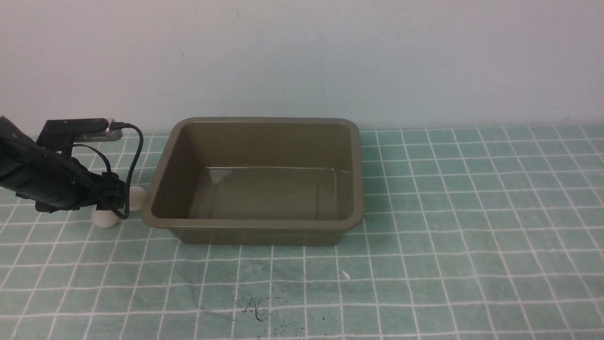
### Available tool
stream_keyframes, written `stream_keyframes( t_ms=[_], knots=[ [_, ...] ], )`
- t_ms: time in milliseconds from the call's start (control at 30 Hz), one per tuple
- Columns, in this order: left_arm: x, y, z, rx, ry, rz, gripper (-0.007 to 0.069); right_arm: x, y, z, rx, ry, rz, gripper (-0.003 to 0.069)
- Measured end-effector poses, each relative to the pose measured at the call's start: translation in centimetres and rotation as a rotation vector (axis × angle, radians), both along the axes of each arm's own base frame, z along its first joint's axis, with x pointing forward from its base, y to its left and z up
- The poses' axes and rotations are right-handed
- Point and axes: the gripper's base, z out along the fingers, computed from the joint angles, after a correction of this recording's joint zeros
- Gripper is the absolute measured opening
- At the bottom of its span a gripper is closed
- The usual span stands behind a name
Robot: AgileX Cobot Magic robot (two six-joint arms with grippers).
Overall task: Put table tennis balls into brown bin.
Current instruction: 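Reach for and grasp a ping pong ball on the table beside the basket, then drop the ball into the bin, then reach for and grasp a ping pong ball on the table beside the basket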
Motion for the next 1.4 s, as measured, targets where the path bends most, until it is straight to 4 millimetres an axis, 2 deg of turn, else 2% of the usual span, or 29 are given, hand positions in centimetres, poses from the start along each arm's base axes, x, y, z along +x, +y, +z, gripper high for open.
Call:
stream_keyframes(
  t_ms=[133,200,300,367,467,500,567,633,667,700,800,867,900,1000,1100,1133,1167,1200,1267,1333,1400],
  knots=[
    [-0.2,-0.2,-0.9,-0.037,0.053,0.004,0.0561,0.0,0.0,0.0,0.0,0.0,0.0,-0.0015],
    [-0.4,-0.4,-1.3,-0.067,0.087,0.014,0.0515,0.0,0.0,0.0,0.0,0.0,0.0,-0.0015],
    [-0.7,-0.7,-1.0,-0.098,0.123,0.018,0.0325,0.0,0.0,0.0,0.0,0.0,0.0,-0.0015],
    [-0.9,-0.8,0.6,-0.104,0.131,-0.007,0.0346,0.0,0.0,0.0,0.0,0.0,0.0,-0.0015],
    [-1.0,-1.4,4.9,-0.125,0.072,-0.03,0.0347,0.0,0.0,0.0,0.0,0.0,0.0,-0.0015],
    [-1.0,-1.9,7.4,-0.144,0.011,-0.039,0.0347,0.0,0.0,0.0,0.0,0.0,0.0,-0.0015],
    [-1.0,-3.1,9.8,-0.166,-0.049,-0.068,0.0347,0.0,0.0,0.0,0.0,0.0,0.0,-0.0015],
    [-1.0,-5.2,12.2,-0.182,-0.122,-0.143,0.0347,0.0,0.0,0.0,0.0,0.0,0.0,-0.0015],
    [-1.0,-5.7,12.6,-0.188,-0.136,-0.161,0.0347,0.0,0.0,0.0,0.0,0.0,0.0,-0.0015],
    [-0.9,-7.7,13.1,-0.19,-0.158,-0.234,0.0347,0.0,0.0,0.0,0.0,0.0,0.0,-0.0015],
    [-0.8,-10.9,12.4,-0.217,-0.14,-0.32,0.0351,0.0,0.0,0.0,0.0,0.0,0.0,-0.0015],
    [-0.6,-12.2,11.7,-0.23,-0.112,-0.345,0.0405,0.0,0.0,0.0,0.0,0.0,0.0,-0.0015],
    [-0.4,-12.6,11.4,-0.244,-0.087,-0.341,0.048,0.0,0.0,0.0,0.0,0.0,0.0,-0.0015],
    [0.2,-11.8,12.0,-0.238,-0.082,-0.28,0.0624,0.0,0.0,0.0,0.0,0.0,0.0,-0.0015],
    [0.7,-9.5,13.0,-0.224,-0.09,-0.161,0.0673,0.0,0.0,0.0,0.0,0.0,0.0,-0.0015],
    [0.8,-7.6,13.1,-0.205,-0.085,-0.082,0.0682,0.0,0.0,0.0,0.0,0.0,0.0,-0.0015],
    [0.8,-7.6,13.1,-0.211,-0.084,-0.072,0.0682,0.0,0.0,0.0,0.0,0.0,0.0,-0.0015],
    [0.8,-4.6,12.6,-0.175,-0.061,0.038,0.0672,0.0,0.0,0.0,0.0,0.0,0.0,-0.0015],
    [0.9,-2.4,11.7,-0.147,-0.029,0.116,0.0646,0.0,0.0,0.0,0.0,0.0,0.0,-0.0015],
    [1.2,-1.1,10.3,-0.127,0.013,0.145,0.0615,0.0,0.0,0.0,0.0,0.0,0.0,-0.0015],
    [1.6,-0.7,8.5,-0.12,0.059,0.148,0.0591,0.0,0.0,0.0,0.0,0.0,0.0,-0.0015]
  ],
)
